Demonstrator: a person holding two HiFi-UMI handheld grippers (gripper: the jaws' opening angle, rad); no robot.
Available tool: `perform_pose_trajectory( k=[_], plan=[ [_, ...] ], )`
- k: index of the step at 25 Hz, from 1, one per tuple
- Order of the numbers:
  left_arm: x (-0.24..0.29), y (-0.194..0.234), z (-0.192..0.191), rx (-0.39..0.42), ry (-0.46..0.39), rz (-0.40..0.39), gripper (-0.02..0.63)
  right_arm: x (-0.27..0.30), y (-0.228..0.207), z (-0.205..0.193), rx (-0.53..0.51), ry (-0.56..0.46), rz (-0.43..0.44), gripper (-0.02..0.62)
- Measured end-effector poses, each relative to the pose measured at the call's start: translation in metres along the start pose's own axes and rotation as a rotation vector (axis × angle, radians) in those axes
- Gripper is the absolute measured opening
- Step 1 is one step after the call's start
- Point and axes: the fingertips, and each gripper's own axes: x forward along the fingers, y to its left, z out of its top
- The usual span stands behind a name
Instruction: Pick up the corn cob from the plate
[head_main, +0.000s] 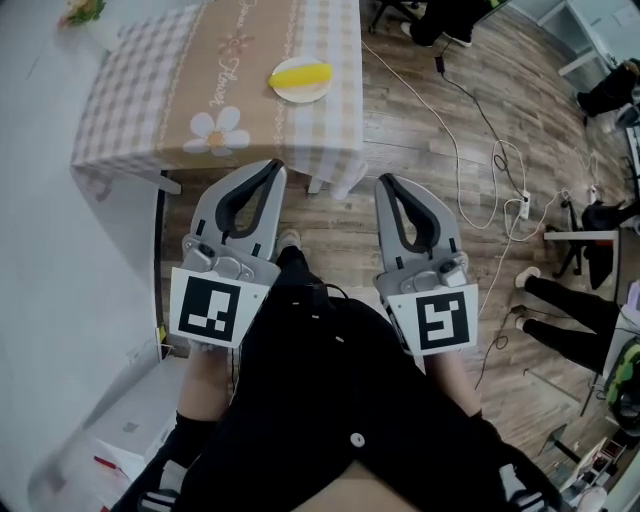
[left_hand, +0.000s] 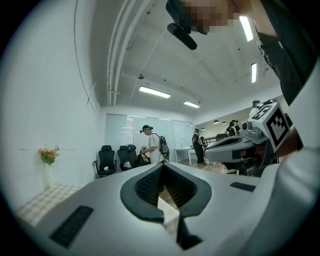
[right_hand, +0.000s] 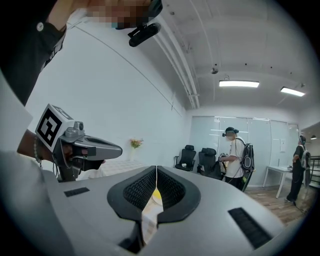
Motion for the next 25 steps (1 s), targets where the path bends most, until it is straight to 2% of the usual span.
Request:
perform_pose_trajectory(
  k=[11,13,17,21,25],
  plan=[
    [0.064,0.07,-0.004,-0.035,0.005,-0.044,0.014,0.082,-0.028,0.003,0.011,0.041,-0.045,0.043],
    [0.072,0.083,-0.004,-0.062,-0.01,-0.048,0.014,0.095,-0.031,0.002,0.014,0.048,-0.058,0.043],
    [0.087,0.11,-0.009,-0.046,-0.054,-0.056,0.014,0.114,-0.036,-0.008,0.017,0.112,-0.081,0.042],
    [0.103,0.127,-0.015,-0.044,-0.046,-0.069,0.014,0.136,-0.039,0.001,0.01,0.067,-0.076,0.042],
    [0.109,0.139,-0.005,-0.026,-0.048,-0.083,0.014,0.148,-0.044,0.013,0.012,0.067,-0.098,0.043]
  ],
)
